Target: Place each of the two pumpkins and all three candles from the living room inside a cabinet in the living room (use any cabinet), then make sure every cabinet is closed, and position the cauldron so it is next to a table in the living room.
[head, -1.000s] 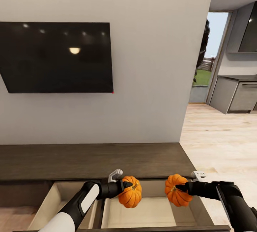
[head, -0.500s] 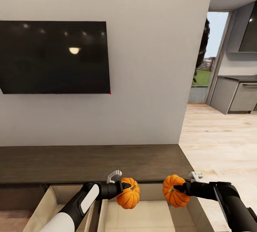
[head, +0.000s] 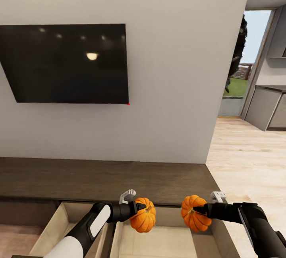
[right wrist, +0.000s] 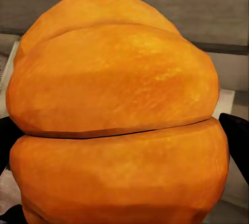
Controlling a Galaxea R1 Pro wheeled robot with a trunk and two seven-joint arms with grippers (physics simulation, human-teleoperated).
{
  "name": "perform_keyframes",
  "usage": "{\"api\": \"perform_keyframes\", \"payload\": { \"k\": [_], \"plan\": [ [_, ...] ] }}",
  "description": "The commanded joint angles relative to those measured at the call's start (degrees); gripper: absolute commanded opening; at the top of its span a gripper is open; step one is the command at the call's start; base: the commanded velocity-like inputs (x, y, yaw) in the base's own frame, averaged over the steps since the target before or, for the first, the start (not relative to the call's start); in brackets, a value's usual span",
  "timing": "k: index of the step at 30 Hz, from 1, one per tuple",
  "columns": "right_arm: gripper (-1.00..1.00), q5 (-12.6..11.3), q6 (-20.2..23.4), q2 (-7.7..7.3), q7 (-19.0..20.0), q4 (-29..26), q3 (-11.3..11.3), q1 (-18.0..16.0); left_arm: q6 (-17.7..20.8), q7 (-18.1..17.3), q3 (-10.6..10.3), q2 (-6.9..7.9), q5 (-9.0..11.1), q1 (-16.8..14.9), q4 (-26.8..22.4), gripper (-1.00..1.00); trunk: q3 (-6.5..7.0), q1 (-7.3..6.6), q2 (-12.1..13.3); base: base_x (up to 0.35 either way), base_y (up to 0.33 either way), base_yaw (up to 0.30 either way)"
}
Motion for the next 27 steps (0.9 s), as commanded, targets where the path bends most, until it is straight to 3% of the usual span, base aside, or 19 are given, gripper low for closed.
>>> {"api": "perform_keyframes", "payload": {
  "k": [1, 10, 14, 19, 27],
  "plan": [
    [-1.0, 0.46, 0.1, 0.02, 0.61, -0.02, -0.17, -0.06, 0.21, -0.05, -0.01, 0.02, 0.16, -0.04, -0.02, -1.0, -0.06, 0.02, -0.03, 0.262, -0.002, 0.007],
    [-1.0, 0.17, 0.52, 0.01, 0.69, 0.5, -0.77, -0.07, 0.24, 0.14, 0.36, 0.16, 0.12, -0.04, -0.02, -1.0, -0.06, 0.02, -0.03, 0.048, 0.0, -0.003],
    [-1.0, -0.05, 0.47, 0.04, 0.25, 6.08, -0.6, -0.1, 0.23, 0.15, 0.43, 0.14, 0.15, -0.05, -0.02, -1.0, -0.06, 0.02, -0.03, 0.0, 0.0, -0.163],
    [-1.0, 0.24, 0.27, 0.09, -0.34, 7.5, -0.6, -0.44, 0.12, 0.2, 0.18, -0.11, 0.12, -0.04, 0.38, -1.0, -0.09, 0.02, -0.03, 0.0, 0.0, -0.015],
    [-1.0, 0.32, 0.17, 0.18, -2.08, 8.6, -0.44, -2.03, -2.77, 0.24, -0.15, -0.16, -0.57, -0.04, 0.78, -1.0, -0.69, 0.02, -0.03, 0.0, 0.0, -0.011]
  ]
}}
